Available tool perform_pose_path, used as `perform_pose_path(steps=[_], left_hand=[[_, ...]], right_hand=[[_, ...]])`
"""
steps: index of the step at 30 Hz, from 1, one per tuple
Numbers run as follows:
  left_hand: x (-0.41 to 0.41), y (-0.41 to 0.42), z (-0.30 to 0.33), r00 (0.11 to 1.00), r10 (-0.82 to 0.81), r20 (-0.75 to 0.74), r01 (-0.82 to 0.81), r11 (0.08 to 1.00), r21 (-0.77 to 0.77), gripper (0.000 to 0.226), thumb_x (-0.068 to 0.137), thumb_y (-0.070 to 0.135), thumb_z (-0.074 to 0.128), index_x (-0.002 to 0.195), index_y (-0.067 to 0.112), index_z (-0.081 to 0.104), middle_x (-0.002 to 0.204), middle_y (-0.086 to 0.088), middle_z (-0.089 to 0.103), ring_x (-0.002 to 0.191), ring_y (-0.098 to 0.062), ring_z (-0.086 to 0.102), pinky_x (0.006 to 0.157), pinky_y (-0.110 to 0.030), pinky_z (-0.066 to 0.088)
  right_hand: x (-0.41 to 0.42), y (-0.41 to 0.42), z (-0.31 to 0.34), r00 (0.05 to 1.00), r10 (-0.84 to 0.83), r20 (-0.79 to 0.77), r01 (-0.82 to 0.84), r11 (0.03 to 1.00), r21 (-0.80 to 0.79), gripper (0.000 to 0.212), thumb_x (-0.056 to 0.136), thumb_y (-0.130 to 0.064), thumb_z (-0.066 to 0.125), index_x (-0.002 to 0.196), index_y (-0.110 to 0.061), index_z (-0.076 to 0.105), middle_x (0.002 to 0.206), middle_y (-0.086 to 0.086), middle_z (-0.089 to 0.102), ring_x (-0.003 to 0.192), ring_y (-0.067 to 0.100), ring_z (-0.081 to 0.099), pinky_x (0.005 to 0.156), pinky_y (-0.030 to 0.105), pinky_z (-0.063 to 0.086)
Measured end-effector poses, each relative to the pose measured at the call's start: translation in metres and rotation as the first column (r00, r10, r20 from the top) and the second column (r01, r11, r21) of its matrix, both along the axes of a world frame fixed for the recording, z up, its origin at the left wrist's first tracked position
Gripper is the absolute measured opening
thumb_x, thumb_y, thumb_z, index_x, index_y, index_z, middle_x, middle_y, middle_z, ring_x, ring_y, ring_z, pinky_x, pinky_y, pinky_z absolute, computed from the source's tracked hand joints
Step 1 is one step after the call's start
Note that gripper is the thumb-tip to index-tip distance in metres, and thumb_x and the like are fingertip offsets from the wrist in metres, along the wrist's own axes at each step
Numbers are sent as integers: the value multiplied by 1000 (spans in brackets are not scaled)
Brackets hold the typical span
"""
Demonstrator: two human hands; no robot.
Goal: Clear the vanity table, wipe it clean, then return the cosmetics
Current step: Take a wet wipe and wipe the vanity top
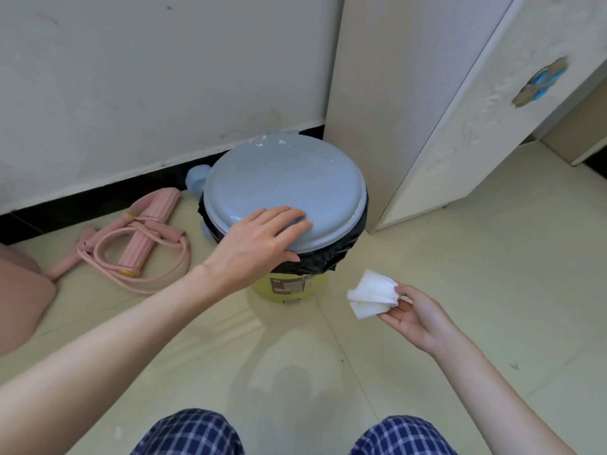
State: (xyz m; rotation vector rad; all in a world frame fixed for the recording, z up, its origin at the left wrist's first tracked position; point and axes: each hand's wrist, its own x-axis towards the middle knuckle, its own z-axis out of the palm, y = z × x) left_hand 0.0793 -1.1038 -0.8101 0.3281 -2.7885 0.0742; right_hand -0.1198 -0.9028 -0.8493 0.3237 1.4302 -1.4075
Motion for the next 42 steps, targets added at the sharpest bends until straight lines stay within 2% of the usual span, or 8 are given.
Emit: perform_pose_path(steps=[6, 9, 15, 25, 35, 38, 40, 42], left_hand=[[-11, -20, 61, 978, -27, -205, 4, 994, -109, 37, 92, 30, 48, 111, 1, 63, 112, -12, 64, 101, -29, 61, 80, -37, 52], [-17, -30, 86, 960, 20, -278, -50, 994, -101, 37, 93, 28, 47, 111, 1, 64, 109, -12, 66, 95, -28, 63, 73, -36, 52], [-17, -30, 99, 965, 63, -253, -79, 995, -53, 40, 91, 32, 44, 112, 4, 65, 110, -10, 66, 96, -28, 64, 69, -35, 53], [1, 1, 27, 997, -33, -64, 25, 992, -120, 39, 71, 25, 78, 102, 4, 66, 98, -9, 67, 86, -25, 65, 59, -31, 53], [1, 17, -8, 996, 25, -88, -30, 998, -55, 38, 65, 13, 83, 98, 5, 68, 96, -9, 67, 84, -26, 65, 56, -30, 50], [-1, 15, 3, 995, 45, -87, -50, 997, -58, 43, 71, 16, 79, 109, 4, 64, 108, -13, 65, 96, -29, 63, 73, -36, 53], [-3, 17, 15, 996, 83, -44, -86, 994, -72, 48, 76, 21, 75, 118, 4, 60, 119, -16, 61, 108, -32, 59, 88, -42, 48], [-5, 24, 30, 992, 122, 22, -120, 989, -88, 54, 79, 27, 70, 127, 6, 55, 129, -17, 55, 118, -33, 53, 97, -49, 42]], right_hand=[[-10, 7, 52, 999, -42, 33, 45, 996, -80, 11, 92, -3, 40, 88, -3, 50, 89, 18, 61, 81, 31, 61, 60, 39, 57], [-2, -25, 86, 999, -34, 42, 42, 978, -203, 21, 95, -7, 36, 78, -3, 49, 93, 20, 59, 86, 30, 58, 77, 39, 52], [15, -95, 123, 999, 34, 32, -20, 929, -370, 51, 99, -22, 35, 140, 7, 27, 143, 30, 30, 131, 40, 35, 108, 45, 32], [-2, -24, 74, 993, -96, 75, 113, 956, -271, 27, 96, -12, 33, 107, 0, 55, 134, 29, 43, 112, 39, 50, 102, 41, 40], [3, -11, 58, 989, -122, 83, 140, 951, -276, 30, 96, -11, 32, 115, 0, 53, 125, 26, 52, 107, 36, 57, 97, 39, 44], [10, -13, 66, 995, -63, -74, 43, 969, -242, 31, 96, -10, 34, 120, -5, 53, 124, 19, 57, 106, 29, 60, 91, 35, 48], [17, -17, 71, 918, 59, -393, -106, 989, -99, 34, 97, -9, 36, 128, -9, 49, 127, 13, 57, 109, 23, 59, 90, 31, 46], [25, -17, 73, 562, 292, -774, -231, 954, 192, 41, 94, -9, 42, 135, -12, 44, 136, 7, 51, 120, 18, 51, 98, 26, 38]])
